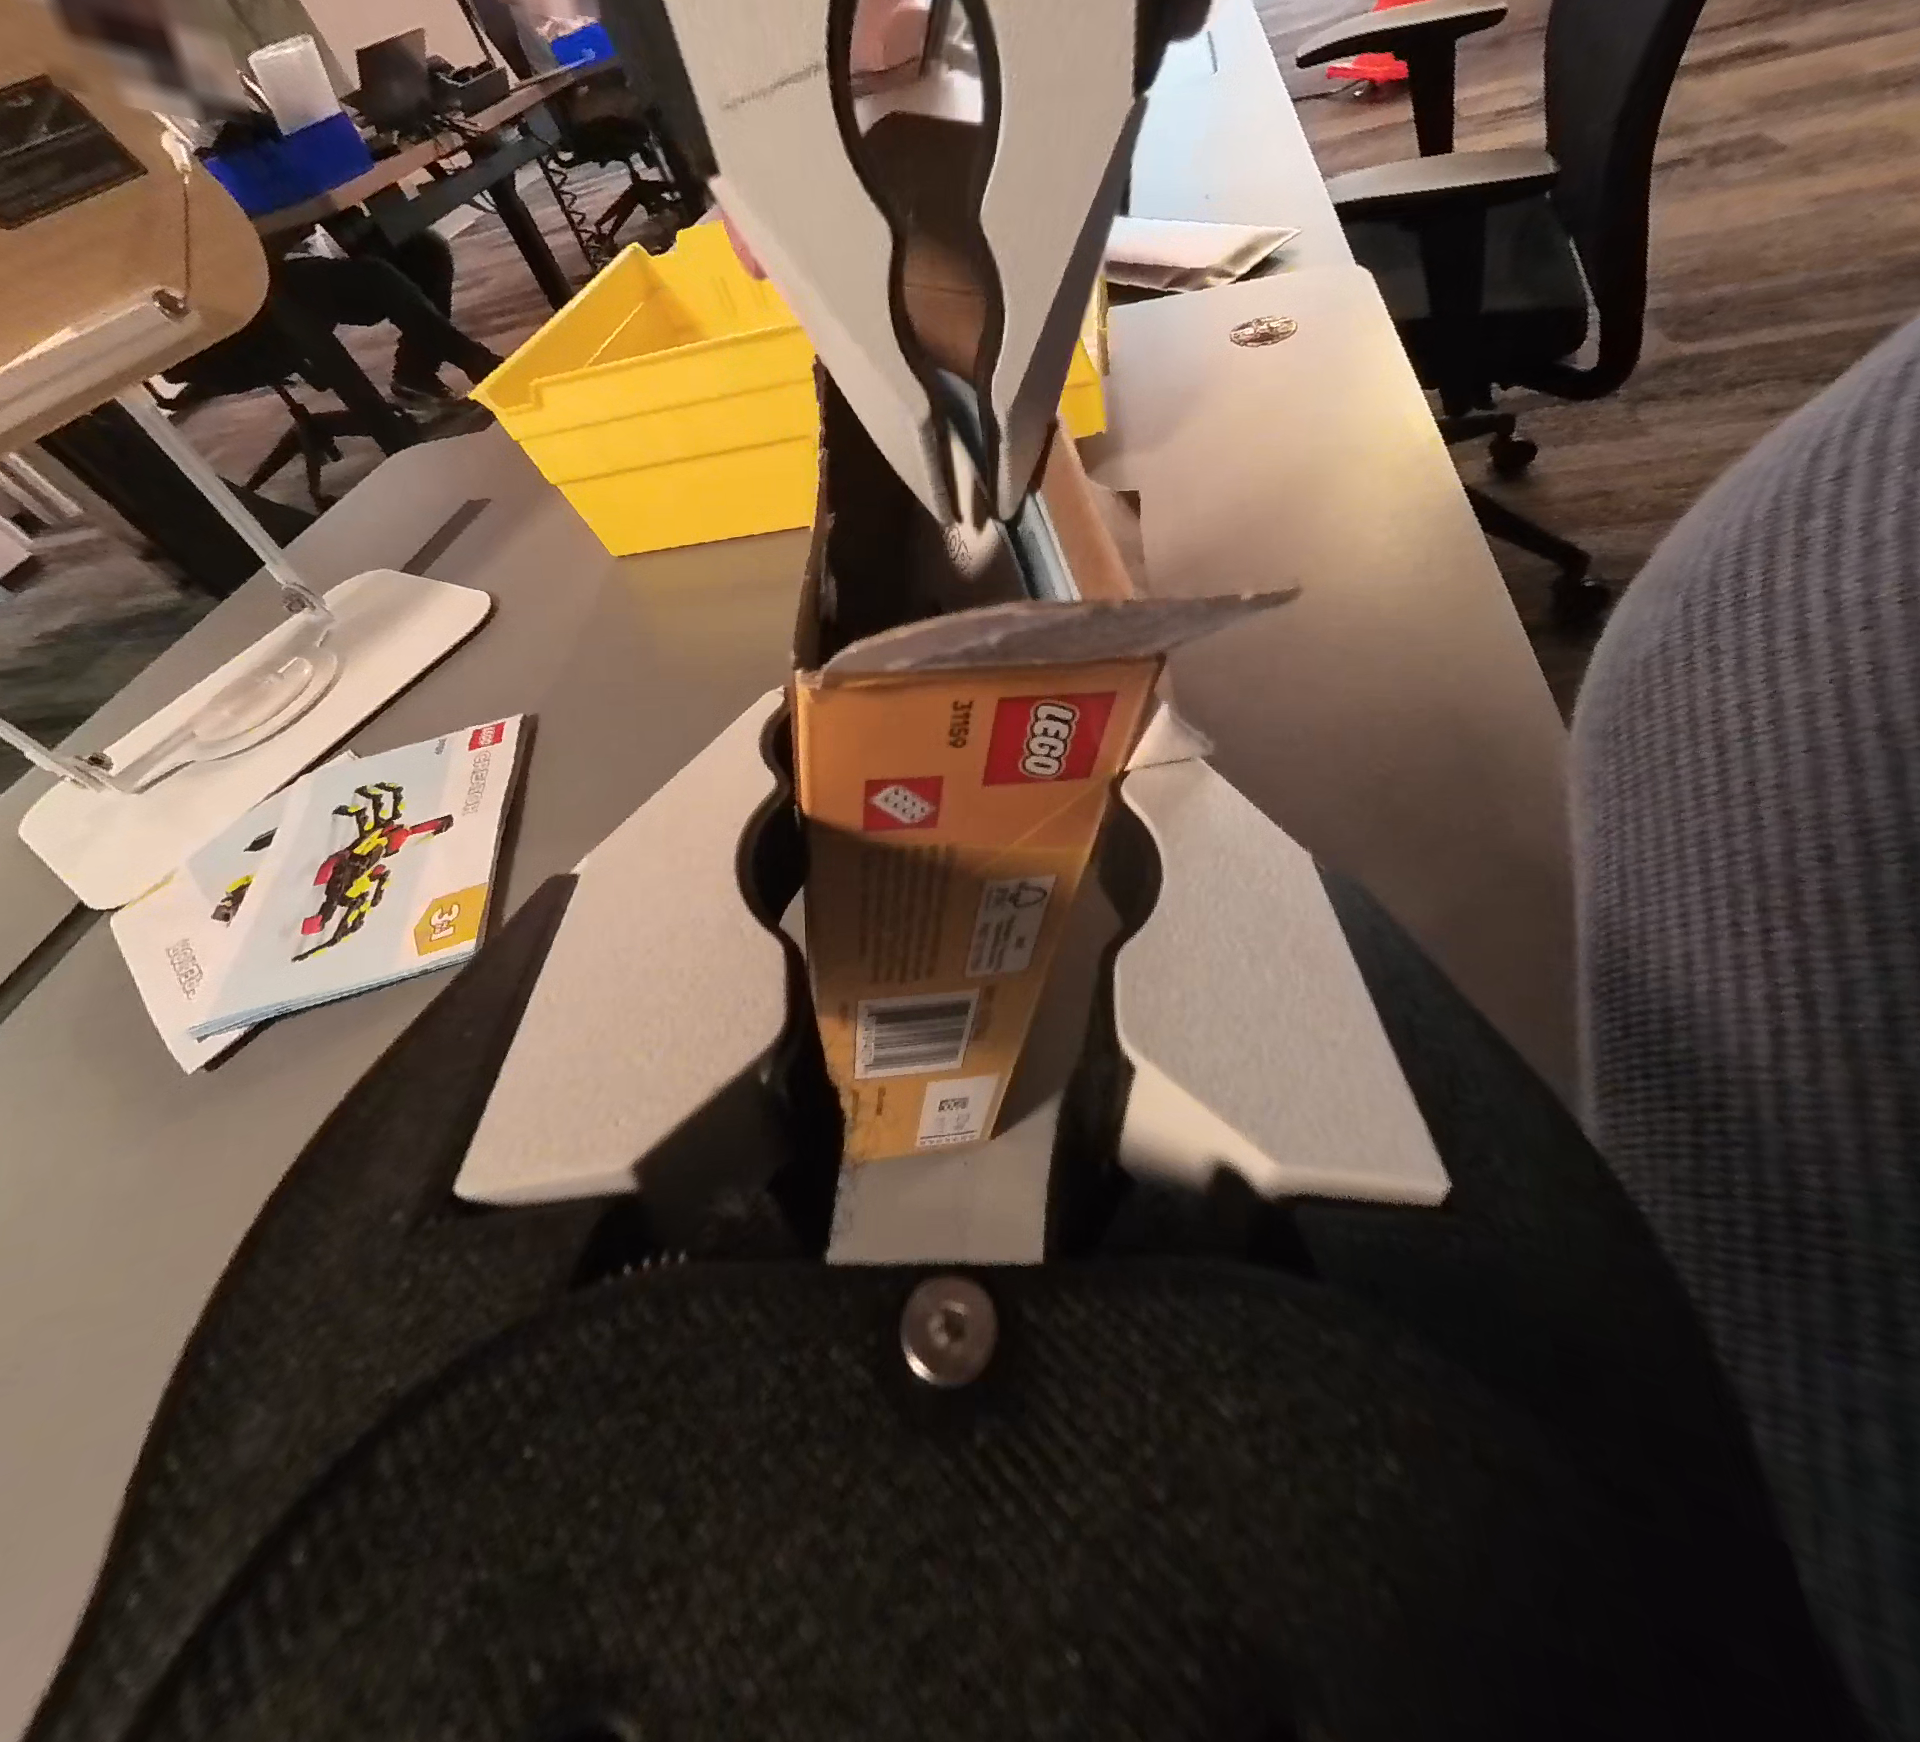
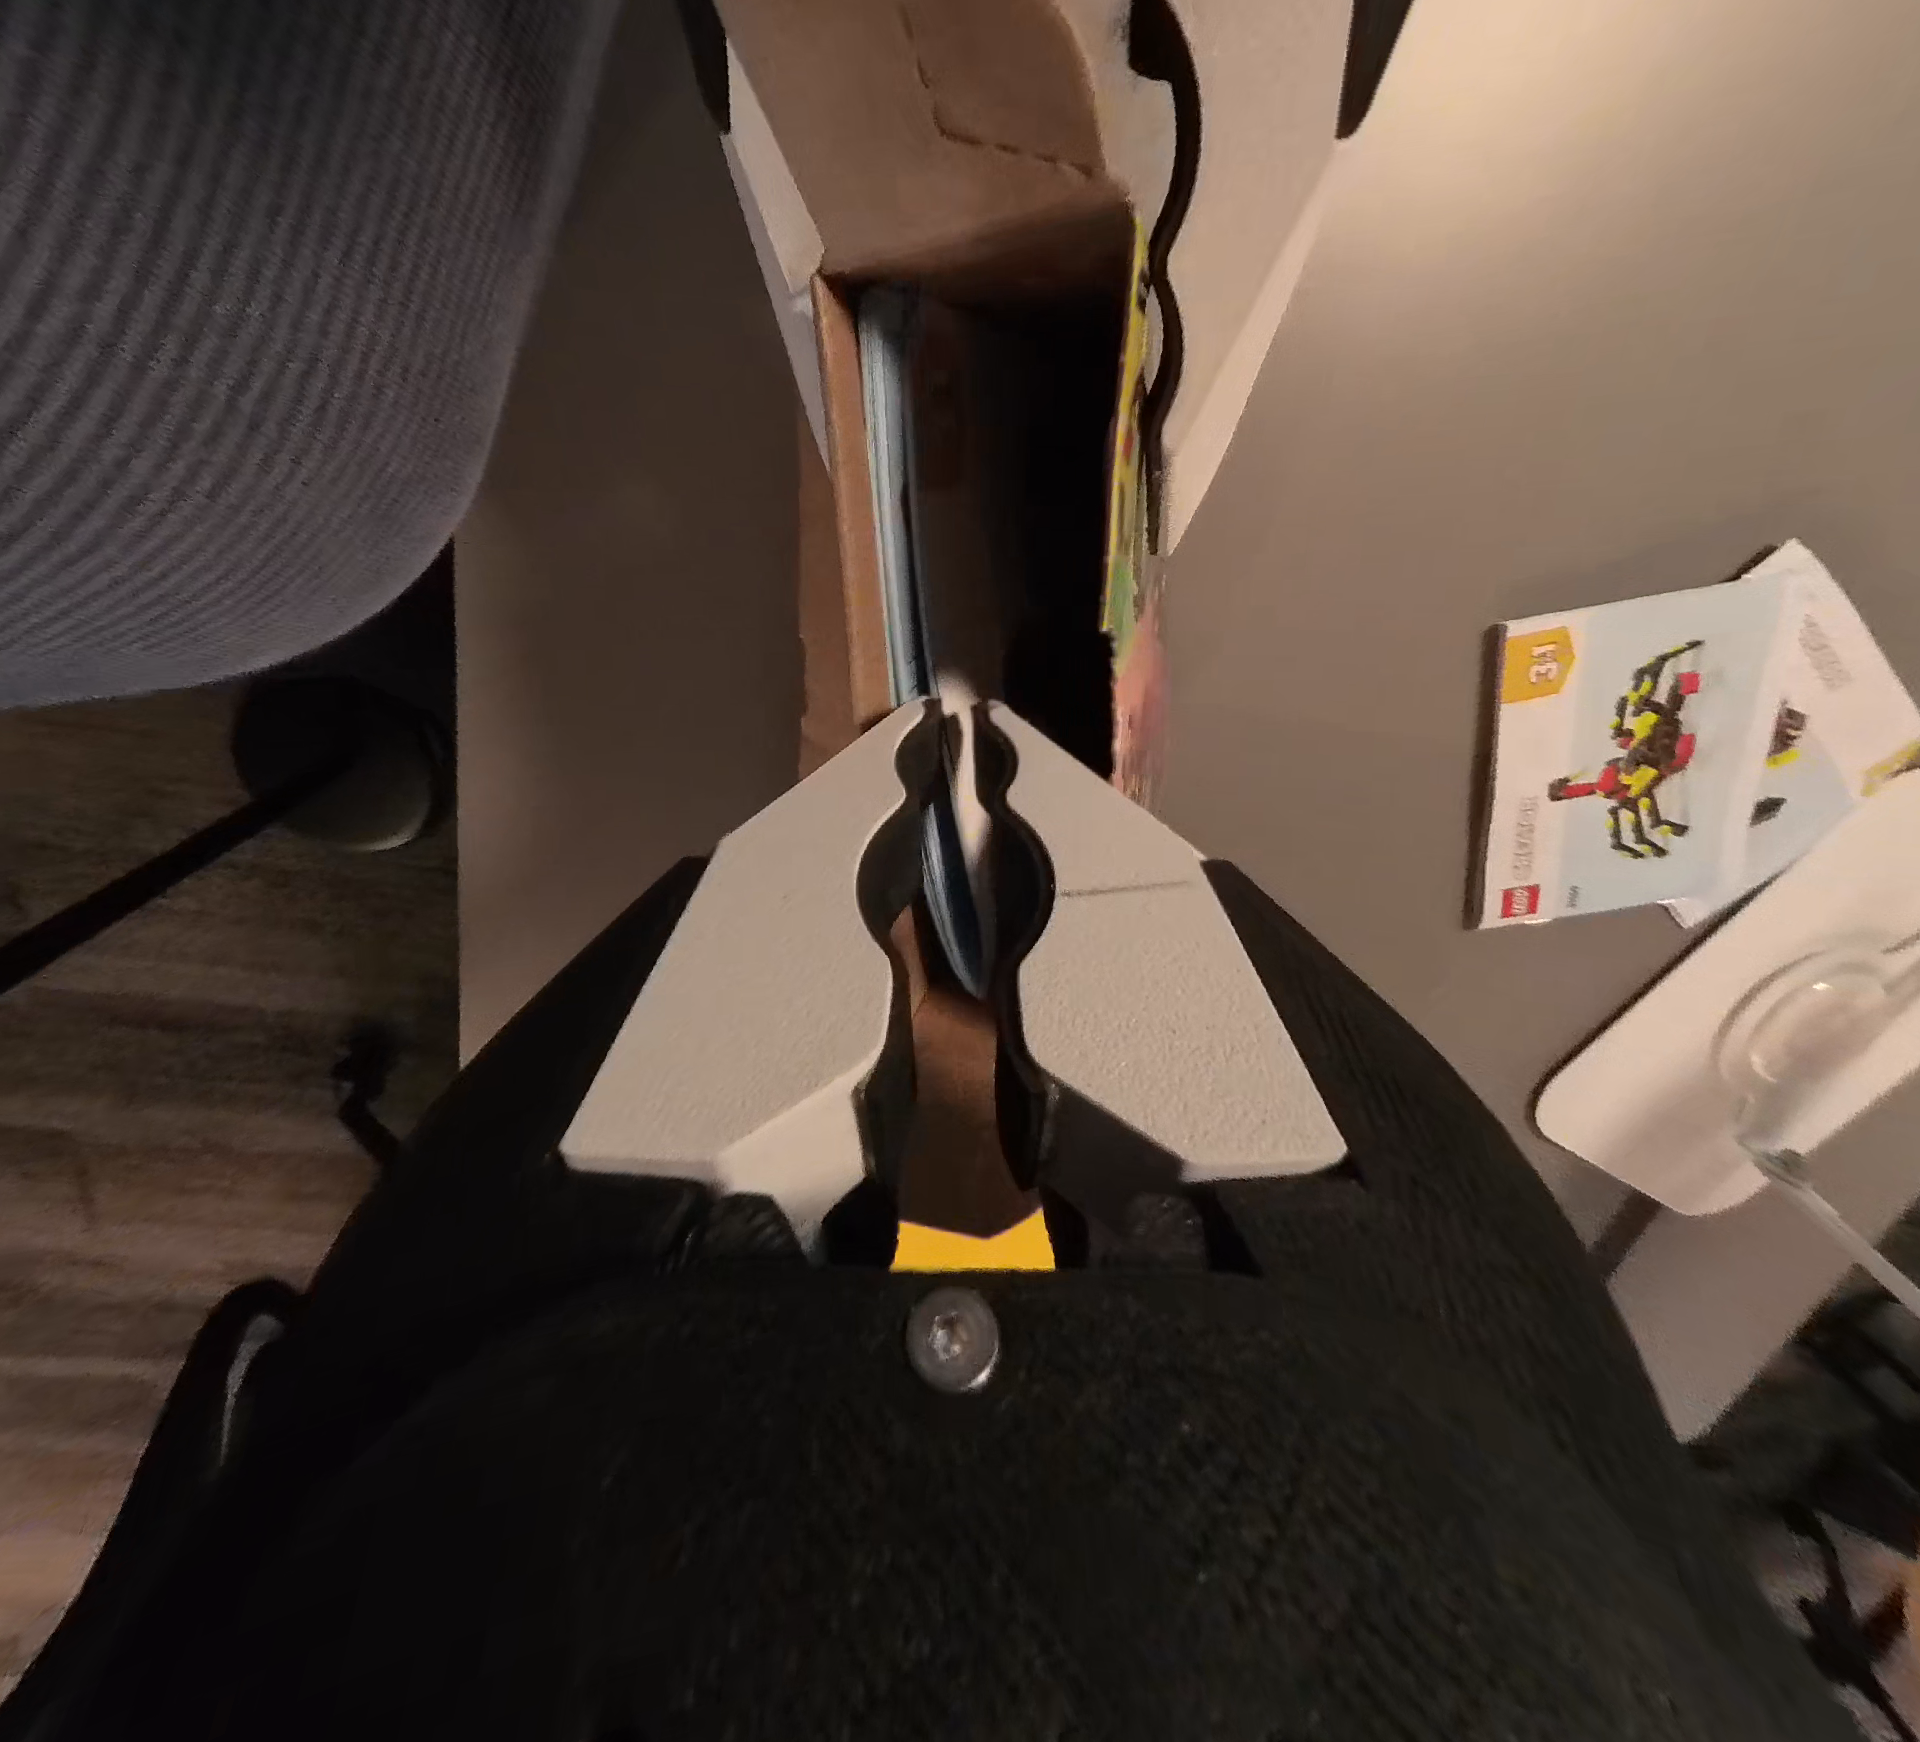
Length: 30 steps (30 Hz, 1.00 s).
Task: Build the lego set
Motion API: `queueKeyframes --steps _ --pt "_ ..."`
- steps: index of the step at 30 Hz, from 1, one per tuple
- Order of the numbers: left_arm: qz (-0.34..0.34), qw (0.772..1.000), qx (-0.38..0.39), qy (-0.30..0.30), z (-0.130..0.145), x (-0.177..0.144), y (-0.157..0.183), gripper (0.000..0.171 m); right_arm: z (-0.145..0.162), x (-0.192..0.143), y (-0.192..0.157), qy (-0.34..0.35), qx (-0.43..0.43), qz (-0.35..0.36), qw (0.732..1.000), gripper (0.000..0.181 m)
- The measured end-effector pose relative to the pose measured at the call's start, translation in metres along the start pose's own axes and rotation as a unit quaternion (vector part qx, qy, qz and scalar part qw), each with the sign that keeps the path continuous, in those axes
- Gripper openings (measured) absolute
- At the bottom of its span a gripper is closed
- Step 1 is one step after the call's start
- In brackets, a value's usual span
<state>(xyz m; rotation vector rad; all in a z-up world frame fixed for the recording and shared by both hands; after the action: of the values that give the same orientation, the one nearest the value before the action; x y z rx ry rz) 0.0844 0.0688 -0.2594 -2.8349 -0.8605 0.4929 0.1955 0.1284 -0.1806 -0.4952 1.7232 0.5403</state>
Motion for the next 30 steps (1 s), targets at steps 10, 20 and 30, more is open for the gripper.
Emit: queueKeyframes --steps 10,20,30 --pt "0.002 1.000 -0.010 0.001 0.000 0.000 -0.003 0.055 0.010 -0.005 0.011 -0.032 0.012 -0.052 0.998 0.006" --pt "0.003 1.000 -0.014 0.002 0.001 0.000 -0.004 0.055 0.008 0.000 0.010 -0.060 -0.019 -0.008 0.998 0.006" --pt "0.001 1.000 -0.021 0.003 0.001 0.000 -0.006 0.055 0.010 0.005 0.009 -0.068 -0.042 0.021 0.997 0.003"
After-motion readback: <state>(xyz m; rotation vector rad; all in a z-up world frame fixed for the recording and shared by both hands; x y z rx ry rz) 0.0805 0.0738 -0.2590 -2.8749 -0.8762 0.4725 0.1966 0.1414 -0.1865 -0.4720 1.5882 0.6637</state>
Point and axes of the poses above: each gripper's, where its closed fingertips meet, x out along the fingers, z out of its underside, y = z × x across the jaws, the point moved 9 cm from there along -x, back along the fingers, and after that the axes turned 1 degree about -x, right-handed, at the moved point
